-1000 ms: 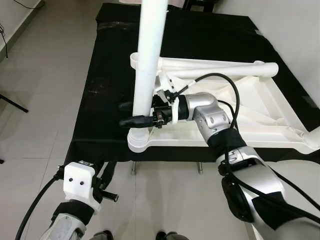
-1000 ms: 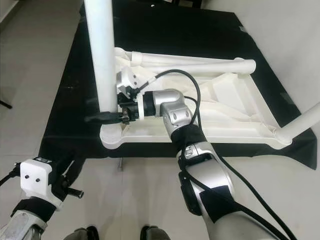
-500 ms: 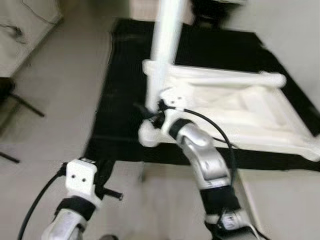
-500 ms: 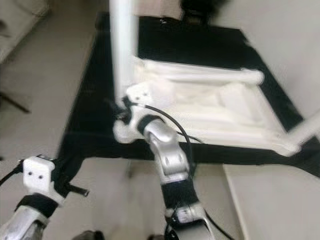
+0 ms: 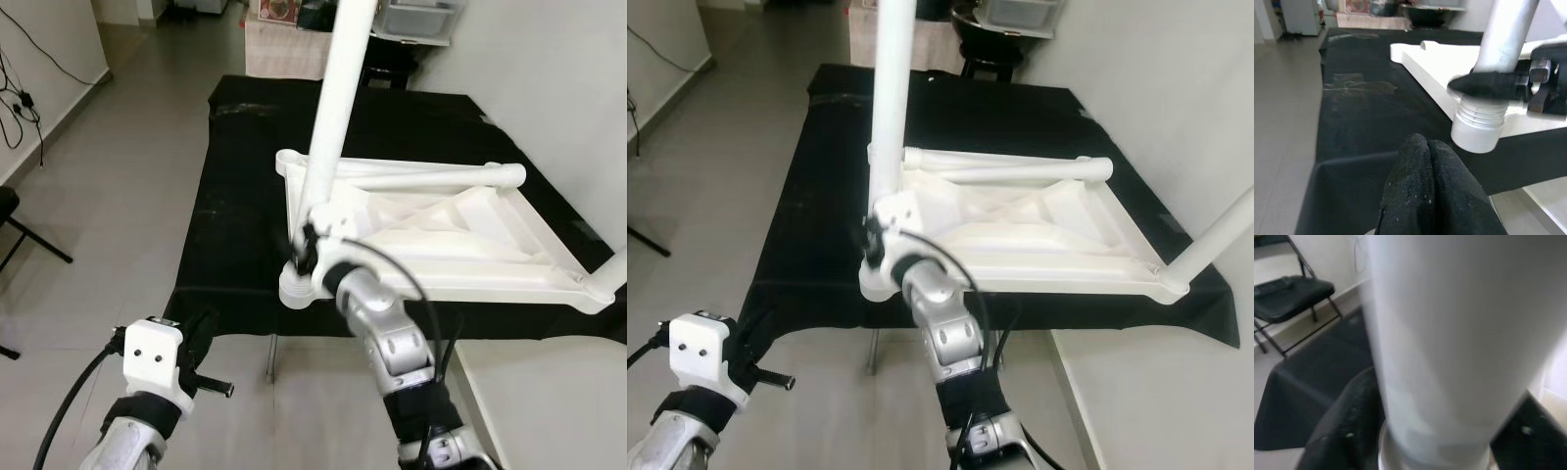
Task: Building children table
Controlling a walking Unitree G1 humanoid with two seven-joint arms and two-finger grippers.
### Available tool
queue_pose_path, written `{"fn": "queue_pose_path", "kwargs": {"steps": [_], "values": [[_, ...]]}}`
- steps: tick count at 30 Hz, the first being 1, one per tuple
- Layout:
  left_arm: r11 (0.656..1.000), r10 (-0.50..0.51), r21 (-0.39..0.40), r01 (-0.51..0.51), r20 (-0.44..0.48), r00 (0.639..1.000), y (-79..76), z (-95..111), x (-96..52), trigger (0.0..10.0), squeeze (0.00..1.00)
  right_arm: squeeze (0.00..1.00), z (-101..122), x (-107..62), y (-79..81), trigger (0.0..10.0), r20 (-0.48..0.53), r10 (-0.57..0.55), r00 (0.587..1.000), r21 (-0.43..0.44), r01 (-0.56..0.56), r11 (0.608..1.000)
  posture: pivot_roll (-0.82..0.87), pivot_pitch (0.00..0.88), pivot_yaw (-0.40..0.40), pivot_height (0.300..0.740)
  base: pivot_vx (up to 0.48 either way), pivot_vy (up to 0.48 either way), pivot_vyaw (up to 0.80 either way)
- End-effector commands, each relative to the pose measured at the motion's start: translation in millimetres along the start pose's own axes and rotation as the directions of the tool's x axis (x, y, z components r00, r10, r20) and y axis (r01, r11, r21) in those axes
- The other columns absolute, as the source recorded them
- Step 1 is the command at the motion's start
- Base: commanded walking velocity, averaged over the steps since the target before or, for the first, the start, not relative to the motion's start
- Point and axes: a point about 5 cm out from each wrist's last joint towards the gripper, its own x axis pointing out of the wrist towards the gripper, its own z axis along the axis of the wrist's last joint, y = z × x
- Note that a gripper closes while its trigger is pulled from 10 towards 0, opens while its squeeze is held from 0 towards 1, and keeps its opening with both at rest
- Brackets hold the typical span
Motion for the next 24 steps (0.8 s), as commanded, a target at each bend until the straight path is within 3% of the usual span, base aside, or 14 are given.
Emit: {"fn": "queue_pose_path", "kwargs": {"steps": [1, 5, 6, 7, 8, 11, 12, 14, 15, 19, 20, 21, 22, 24], "values": [[1.000, -0.005, 0.002, 0.005, -0.013, 1.000, -1.6, -3.1, -0.7, 10.0, 0.00, 1.00, 14.3, 8.7, 34.5, 10.0, 0.056, 0.125, 0.991, 0.081, -0.129, 0.988, -0.10, 0.130, -0.111, 0.740, 0.000, 0.000, 0.00], [1.000, -0.008, -0.001, 0.008, -0.009, 1.000, -2.4, -2.5, -1.0, 10.0, 0.00, 1.00, 32.2, 4.4, 36.7, 10.0, 0.114, 0.292, 0.949, 0.054, -0.300, 0.953, -0.10, 0.137, -0.115, 0.740, 0.000, 0.000, 0.00], [1.000, -0.010, -0.002, 0.010, -0.007, 1.000, -3.0, -2.0, -1.1, 10.0, 0.00, 0.61, 37.7, 2.1, 35.3, 10.0, 0.119, 0.417, 0.901, -0.002, -0.420, 0.908, -0.09, 0.142, -0.118, 0.740, 0.000, 0.000, 0.00], [1.000, -0.010, -0.002, 0.010, -0.007, 1.000, -3.0, -2.0, -1.1, 10.0, 0.00, 0.61, 37.7, 2.1, 35.3, 10.0, 0.119, 0.417, 0.901, -0.002, -0.420, 0.908, -0.09, 0.142, -0.118, 0.740, 0.000, 0.000, 0.00], [1.000, -0.012, -0.004, 0.012, -0.005, 1.000, -3.9, -1.4, -1.3, 10.0, 0.00, 0.00, 39.3, 0.2, 32.9, 10.0, 0.097, 0.542, 0.835, -0.084, -0.536, 0.840, -0.09, 0.149, -0.121, 0.740, 0.000, 0.000, 0.00], [1.000, -0.012, -0.005, 0.012, -0.003, 1.000, -4.7, -0.8, -1.4, 10.0, 0.00, 0.00, 38.3, -0.4, 28.5, 10.0, 0.050, 0.617, 0.785, -0.147, -0.605, 0.782, -0.09, 0.152, -0.123, 0.740, 0.000, 0.000, 0.00], [1.000, -0.014, -0.006, 0.014, -0.001, 1.000, -6.4, 0.4, -2.3, 10.0, 0.00, 0.00, 40.4, 0.3, 23.2, 10.0, 0.005, 0.678, 0.735, -0.202, -0.663, 0.721, -0.07, 0.170, -0.130, 0.740, 0.000, 0.000, 0.00], [1.000, -0.014, -0.006, 0.014, -0.001, 1.000, -6.4, 0.4, -2.3, 10.0, 0.00, 0.00, 40.4, 0.3, 23.2, 10.0, 0.005, 0.678, 0.735, -0.202, -0.663, 0.721, -0.07, 0.170, -0.130, 0.740, 0.000, 0.000, 0.00], [1.000, -0.015, -0.011, 0.015, 0.000, 1.000, -10.0, 3.0, -5.2, 10.0, 0.00, 0.00, 54.2, 8.0, 15.2, 10.0, -0.011, 0.733, 0.680, -0.235, -0.714, 0.659, -0.06, 0.196, -0.133, 0.740, 0.000, 0.000, 0.00], [1.000, -0.017, -0.015, 0.017, -0.002, 1.000, -12.4, 4.5, -8.1, 10.0, 0.00, 0.00, 64.6, 12.8, 13.3, 9.6, 0.001, 0.757, 0.654, -0.245, -0.733, 0.634, -0.05, 0.210, -0.132, 0.740, 0.000, 0.000, 0.00], [1.000, -0.019, -0.018, 0.019, -0.006, 1.000, -13.7, 5.1, -10.4, 10.0, 0.00, 0.00, 68.8, 13.6, 12.8, 3.9, 0.002, 0.776, 0.631, -0.253, -0.750, 0.611, -0.04, 0.222, -0.130, 0.740, 0.000, 0.000, 0.00], [1.000, -0.019, -0.018, 0.019, -0.006, 1.000, -13.7, 5.1, -10.4, 10.0, 0.00, 0.00, 68.8, 13.6, 12.8, 3.9, 0.002, 0.776, 0.631, -0.253, -0.750, 0.611, -0.04, 0.222, -0.130, 0.740, 0.000, 0.000, 0.00], [0.999, -0.024, -0.027, 0.023, -0.014, 1.000, -15.8, 6.2, -14.6, 10.0, 0.00, 0.00, 74.3, 12.8, 10.6, 0.0, -0.008, 0.812, 0.583, -0.249, -0.788, 0.563, -0.03, 0.236, -0.126, 0.740, 0.000, 0.000, 0.00], [0.999, -0.024, -0.027, 0.023, -0.014, 1.000, -15.8, 6.2, -14.6, 10.0, 0.00, 0.00, 74.3, 12.8, 10.6, 0.0, -0.008, 0.812, 0.583, -0.249, -0.788, 0.563, -0.03, 0.236, -0.126, 0.740, 0.000, 0.000, 0.00]]}}
